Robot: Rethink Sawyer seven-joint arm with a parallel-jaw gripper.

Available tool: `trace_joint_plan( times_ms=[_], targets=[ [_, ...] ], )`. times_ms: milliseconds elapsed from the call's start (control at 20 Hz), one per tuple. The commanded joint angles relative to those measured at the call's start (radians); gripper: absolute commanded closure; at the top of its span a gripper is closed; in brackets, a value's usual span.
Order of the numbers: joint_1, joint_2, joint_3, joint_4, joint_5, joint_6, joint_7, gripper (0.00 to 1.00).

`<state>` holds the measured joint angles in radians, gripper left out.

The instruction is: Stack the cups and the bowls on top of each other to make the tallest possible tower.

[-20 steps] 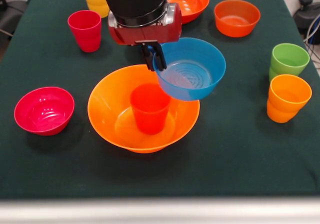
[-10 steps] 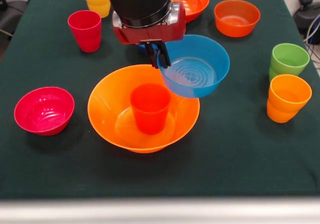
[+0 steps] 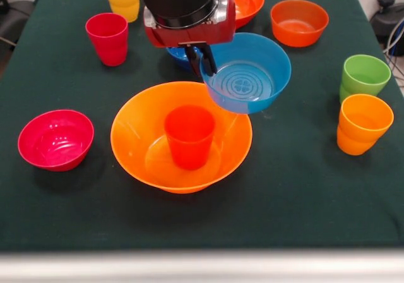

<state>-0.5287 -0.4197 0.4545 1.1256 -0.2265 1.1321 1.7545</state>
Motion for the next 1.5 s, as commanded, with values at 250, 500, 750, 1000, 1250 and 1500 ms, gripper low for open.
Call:
trace_joint_plan(
  times_ms=[250, 500, 750, 1000, 1250, 1500],
  targets=[
    [-0.022, -0.021, 0.074, -0.087, -0.111, 0.085, -0.363, 1.00],
    [-0.019, -0.021, 0.081, -0.114, -0.127, 0.099, -0.368, 1.00],
    [-0.015, -0.017, 0.081, -0.134, -0.142, 0.104, -0.370, 1.00],
    [-0.021, -0.020, 0.085, -0.117, -0.135, 0.084, -0.357, 1.00],
    [-0.024, -0.026, 0.089, -0.094, -0.144, 0.038, -0.356, 1.00],
    [-0.022, -0.020, 0.096, -0.095, -0.157, 0.021, -0.352, 1.00]
  ],
)
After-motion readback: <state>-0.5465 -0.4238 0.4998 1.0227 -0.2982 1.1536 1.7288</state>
